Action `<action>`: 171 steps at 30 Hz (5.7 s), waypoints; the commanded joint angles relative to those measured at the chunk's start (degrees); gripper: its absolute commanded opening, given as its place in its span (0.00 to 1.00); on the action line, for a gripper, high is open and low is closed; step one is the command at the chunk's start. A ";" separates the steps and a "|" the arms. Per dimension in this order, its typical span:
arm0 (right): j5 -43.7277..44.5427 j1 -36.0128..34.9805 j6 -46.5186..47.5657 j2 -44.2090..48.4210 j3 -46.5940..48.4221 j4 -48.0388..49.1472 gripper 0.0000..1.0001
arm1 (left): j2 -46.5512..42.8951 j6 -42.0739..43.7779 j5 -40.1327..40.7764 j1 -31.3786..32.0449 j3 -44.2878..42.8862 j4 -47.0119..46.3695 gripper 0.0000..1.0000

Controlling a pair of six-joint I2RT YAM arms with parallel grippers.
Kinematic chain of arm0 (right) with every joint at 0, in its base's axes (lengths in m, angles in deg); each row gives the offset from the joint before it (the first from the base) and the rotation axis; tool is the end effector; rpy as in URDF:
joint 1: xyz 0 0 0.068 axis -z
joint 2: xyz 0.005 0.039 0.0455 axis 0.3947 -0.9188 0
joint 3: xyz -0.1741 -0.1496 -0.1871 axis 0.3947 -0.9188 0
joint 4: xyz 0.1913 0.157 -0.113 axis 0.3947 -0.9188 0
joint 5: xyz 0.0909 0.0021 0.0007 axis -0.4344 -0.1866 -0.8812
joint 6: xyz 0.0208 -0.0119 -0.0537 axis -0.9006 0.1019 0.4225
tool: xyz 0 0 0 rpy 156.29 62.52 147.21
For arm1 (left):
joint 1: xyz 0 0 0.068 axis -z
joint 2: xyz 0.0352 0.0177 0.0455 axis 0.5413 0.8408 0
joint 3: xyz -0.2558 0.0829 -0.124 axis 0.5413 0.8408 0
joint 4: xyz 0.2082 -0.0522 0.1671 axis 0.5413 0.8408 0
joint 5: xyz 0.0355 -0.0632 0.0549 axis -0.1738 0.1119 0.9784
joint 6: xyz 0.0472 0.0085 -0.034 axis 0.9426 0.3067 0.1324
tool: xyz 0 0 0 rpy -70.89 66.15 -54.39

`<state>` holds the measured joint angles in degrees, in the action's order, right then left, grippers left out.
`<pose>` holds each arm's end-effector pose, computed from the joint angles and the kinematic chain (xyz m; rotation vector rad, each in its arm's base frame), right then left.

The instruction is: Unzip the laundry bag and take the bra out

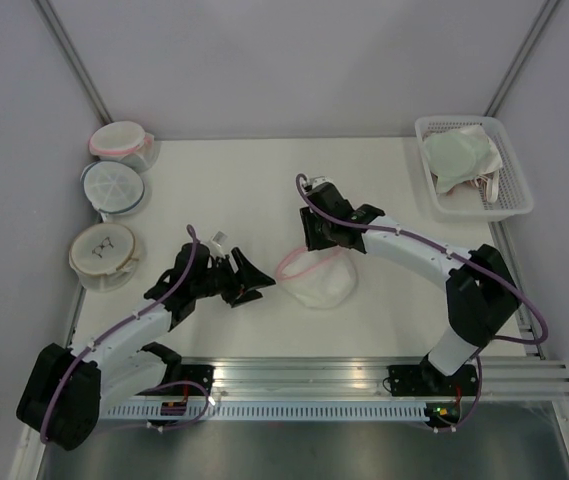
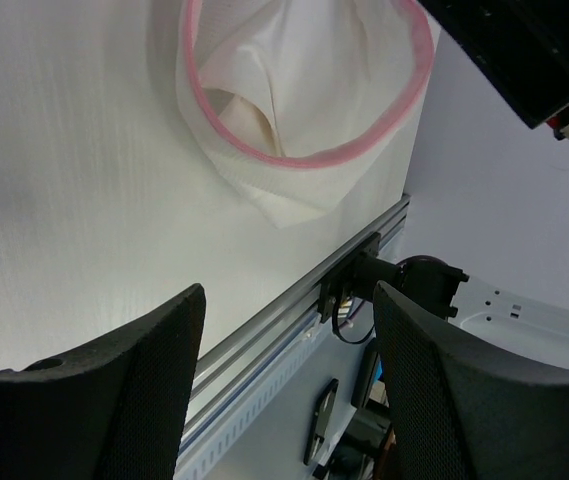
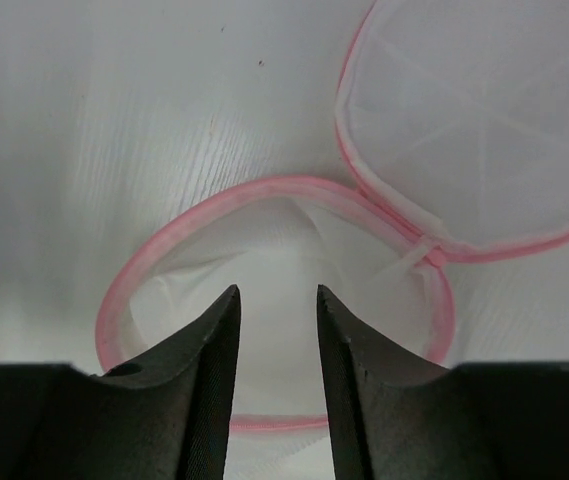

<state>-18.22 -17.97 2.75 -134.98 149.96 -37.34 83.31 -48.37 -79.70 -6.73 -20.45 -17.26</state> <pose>0.2863 0.2424 0.2632 -0.3340 2.4430 0.3120 0.1709 -0.1068 0.1909 -0.4183 2.4062 -1.3571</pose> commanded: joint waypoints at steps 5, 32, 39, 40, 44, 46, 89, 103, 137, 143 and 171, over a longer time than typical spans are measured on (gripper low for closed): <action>-4.08 -4.05 -1.20 3.41 -5.53 -1.16 0.38 | -1.81 -1.46 0.95 -0.20 1.30 -1.96 0.72; -2.40 -9.94 -4.11 19.51 -16.98 -3.89 0.55 | 3.90 -1.99 -1.77 -0.82 1.83 -7.41 0.72; 5.49 -11.08 -6.74 9.76 -11.27 -5.11 0.55 | 4.60 -2.25 -2.47 -0.82 2.09 -8.20 0.72; 6.90 -11.17 -7.27 7.49 -10.82 -6.42 0.55 | 3.99 -2.25 -2.47 -0.82 2.18 -8.20 0.72; 12.25 -12.57 -9.29 4.22 -10.47 -8.45 0.55 | 2.76 -2.34 -2.39 -0.91 2.80 -8.02 0.72; 13.06 -13.89 -10.08 3.86 -10.99 -9.33 0.56 | 2.49 -2.25 -2.39 -0.91 2.97 -8.02 0.72; 3.04 -18.91 -9.38 30.56 -16.96 14.88 0.00 | 3.20 -4.97 -4.67 -1.08 3.59 -12.50 0.70; 14.63 -18.91 -8.07 23.91 -7.75 28.81 0.00 | 1.70 -7.17 -6.52 -0.99 4.56 -15.85 0.02; 30.46 37.77 7.23 -12.22 50.62 13.08 0.00 | -9.81 -6.03 -9.33 -0.99 6.84 0.06 0.02; 32.23 42.25 9.17 -13.71 41.75 17.46 0.00 | -11.04 -6.38 -8.98 -0.99 7.55 1.82 0.02; 17.02 28.92 2.14 -6.54 31.69 0.86 0.97 | -8.85 -4.98 -7.05 -1.17 4.47 -0.73 0.02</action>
<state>-0.73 16.15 4.43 -149.58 189.43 -36.49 73.91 -54.12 -87.74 -7.58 -14.35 -16.19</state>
